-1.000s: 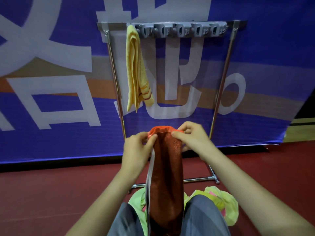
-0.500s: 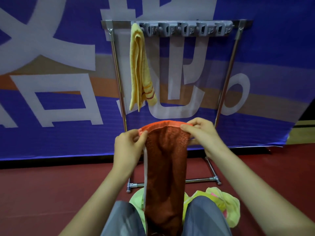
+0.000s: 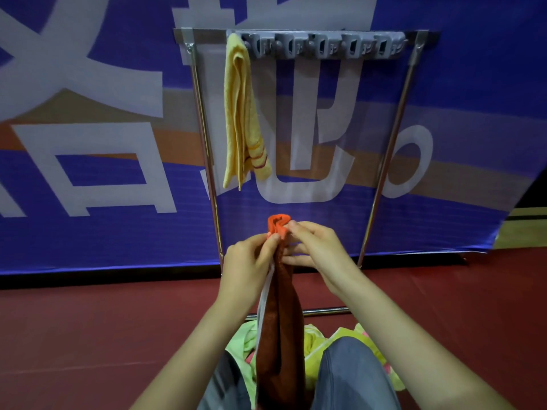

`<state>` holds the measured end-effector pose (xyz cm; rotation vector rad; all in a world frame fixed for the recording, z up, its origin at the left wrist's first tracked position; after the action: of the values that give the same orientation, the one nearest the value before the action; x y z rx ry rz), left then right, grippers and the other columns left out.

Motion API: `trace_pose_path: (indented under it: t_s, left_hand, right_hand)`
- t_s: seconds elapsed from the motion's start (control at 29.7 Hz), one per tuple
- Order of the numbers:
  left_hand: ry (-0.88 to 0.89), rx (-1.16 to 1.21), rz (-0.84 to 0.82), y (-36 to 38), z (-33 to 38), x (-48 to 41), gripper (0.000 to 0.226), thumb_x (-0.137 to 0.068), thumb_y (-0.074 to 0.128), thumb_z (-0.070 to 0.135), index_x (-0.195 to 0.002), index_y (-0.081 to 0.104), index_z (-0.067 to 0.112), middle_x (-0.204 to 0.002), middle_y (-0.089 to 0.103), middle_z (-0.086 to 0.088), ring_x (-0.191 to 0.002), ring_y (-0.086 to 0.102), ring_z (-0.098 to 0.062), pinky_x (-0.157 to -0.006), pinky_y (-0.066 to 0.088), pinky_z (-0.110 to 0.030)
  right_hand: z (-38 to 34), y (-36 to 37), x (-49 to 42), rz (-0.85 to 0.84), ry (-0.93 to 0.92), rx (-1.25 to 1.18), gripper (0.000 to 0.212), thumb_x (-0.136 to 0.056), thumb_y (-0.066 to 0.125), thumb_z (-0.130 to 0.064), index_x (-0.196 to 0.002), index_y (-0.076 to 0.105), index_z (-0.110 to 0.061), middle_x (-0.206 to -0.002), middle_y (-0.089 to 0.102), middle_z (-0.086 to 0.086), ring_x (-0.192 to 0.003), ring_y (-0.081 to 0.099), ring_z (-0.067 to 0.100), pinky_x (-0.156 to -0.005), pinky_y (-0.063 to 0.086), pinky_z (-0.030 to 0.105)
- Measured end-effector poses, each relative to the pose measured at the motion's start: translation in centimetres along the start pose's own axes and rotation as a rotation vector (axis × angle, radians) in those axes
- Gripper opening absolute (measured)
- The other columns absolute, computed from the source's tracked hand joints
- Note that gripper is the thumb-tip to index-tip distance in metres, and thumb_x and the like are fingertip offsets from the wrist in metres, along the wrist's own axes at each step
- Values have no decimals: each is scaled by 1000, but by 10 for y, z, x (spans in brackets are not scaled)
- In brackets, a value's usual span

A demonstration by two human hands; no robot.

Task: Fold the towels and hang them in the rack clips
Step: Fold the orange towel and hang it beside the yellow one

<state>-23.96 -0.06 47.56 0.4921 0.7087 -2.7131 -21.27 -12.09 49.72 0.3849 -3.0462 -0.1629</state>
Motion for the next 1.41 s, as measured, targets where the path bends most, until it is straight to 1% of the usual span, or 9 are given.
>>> trace_pose_path:
  t_s: [0.24, 0.4, 0.51, 0.61, 0.81, 0.91, 1.01, 1.25, 1.41]
  left_hand:
    - [-10, -46, -40, -7, -5, -3, 30, -77, 61, 41, -89, 70, 15, -72, 72, -11, -70, 67, -22, -69, 53, -42]
    - [54, -63, -179, -15, -9, -4, 20, -87, 55, 23, -93, 67, 8, -66, 65, -6, -57, 55, -12, -65, 48, -38]
    - [58, -13, -245, -21, -6, -4, 18, -89, 52, 20, -95, 65, 9, -64, 60, 2, -58, 51, -4, -62, 45, -34]
    - [85, 16, -287, -26, -1, -6, 19, -89, 52, 21, -98, 64, 11, -73, 65, 1, -66, 58, -6, -69, 48, -32]
    - [299, 101, -135, -59, 51, -33, 7, -84, 51, 28, -86, 56, 32, -78, 61, -15, -73, 58, -27, -72, 50, -42]
    - [399, 133, -62, -73, 75, -61, 9, -87, 52, 17, -88, 56, 25, -71, 56, -3, -66, 57, -6, -62, 54, -26]
    - [289, -4, -107, -62, 49, -72, 10, -88, 52, 6, -88, 57, 15, -67, 52, 4, -56, 54, -3, -55, 55, -20]
    - [196, 154, -126, -55, 44, -68, 26, -90, 48, 5, -78, 55, 26, -68, 54, 1, -58, 57, 5, -55, 53, -13]
    - [81, 152, -271, -61, 52, -68, 6, -85, 59, 18, -86, 59, 23, -82, 61, -1, -78, 58, -9, -71, 51, -17]
  right_hand:
    - [6, -3, -1, -130, 25, -36, 35, -97, 32, -27, -103, 61, -8, -80, 65, 7, -71, 65, 15, -70, 56, 25]
    - [11, -14, 0, -71, -129, 77, 12, -93, 45, -11, -95, 56, -13, -74, 64, 1, -62, 63, 5, -64, 53, 19]
    - [18, -26, -4, 47, -190, 289, 33, -81, 62, -7, -109, 50, -20, -93, 54, -2, -81, 55, 9, -75, 48, 20]
    - [17, -28, -7, -74, -146, 414, 36, -82, 63, -11, -117, 56, -16, -115, 56, 0, -100, 54, 8, -75, 45, 6]
    - [-52, -12, -8, -68, -503, 192, 23, -82, 56, 4, -91, 61, -16, -84, 65, -5, -67, 59, -14, -68, 46, 5]
    - [-88, -13, -22, 6, -635, 182, 14, -81, 59, 0, -80, 62, -14, -68, 65, -13, -66, 58, -10, -67, 46, 9]
    - [-71, -11, -43, 67, -556, 407, 7, -80, 63, -3, -85, 64, 2, -73, 59, 2, -57, 52, -9, -64, 41, 11]
    - [-63, -17, -40, 45, -536, 361, 8, -79, 65, -5, -86, 65, -8, -80, 63, 5, -60, 55, -9, -68, 42, 14]
    - [-58, -18, -31, -4, -508, 337, 11, -79, 65, -5, -89, 66, -3, -81, 64, 7, -63, 56, -7, -70, 45, 16]
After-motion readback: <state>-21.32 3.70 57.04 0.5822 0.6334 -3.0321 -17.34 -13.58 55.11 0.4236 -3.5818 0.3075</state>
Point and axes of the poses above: each hand's wrist, its own x-axis away from the middle knuckle, its own y-axis out of the palm, z = x × y, the point moved 1 cm from there along -x, towards the middle knuckle
